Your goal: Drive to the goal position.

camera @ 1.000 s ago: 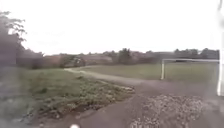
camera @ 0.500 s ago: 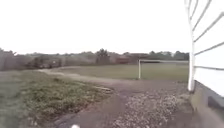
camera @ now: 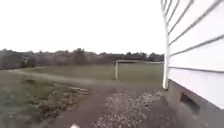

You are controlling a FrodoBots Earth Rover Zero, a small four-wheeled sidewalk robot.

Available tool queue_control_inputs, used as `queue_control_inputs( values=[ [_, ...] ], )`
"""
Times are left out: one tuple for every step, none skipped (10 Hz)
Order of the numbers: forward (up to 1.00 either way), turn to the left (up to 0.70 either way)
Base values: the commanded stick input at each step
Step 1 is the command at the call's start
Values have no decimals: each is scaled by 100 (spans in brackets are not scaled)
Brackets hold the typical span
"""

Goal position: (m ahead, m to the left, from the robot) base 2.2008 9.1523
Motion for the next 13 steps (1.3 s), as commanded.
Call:
queue_control_inputs(
  values=[
    [0, 0],
    [0, 0],
    [0, 0],
    [0, 0],
    [0, 0],
    [23, 0],
    [70, 0],
    [70, 0],
    [70, 0],
    [70, 0],
    [70, 0],
    [70, 0],
    [70, 0]
  ],
)
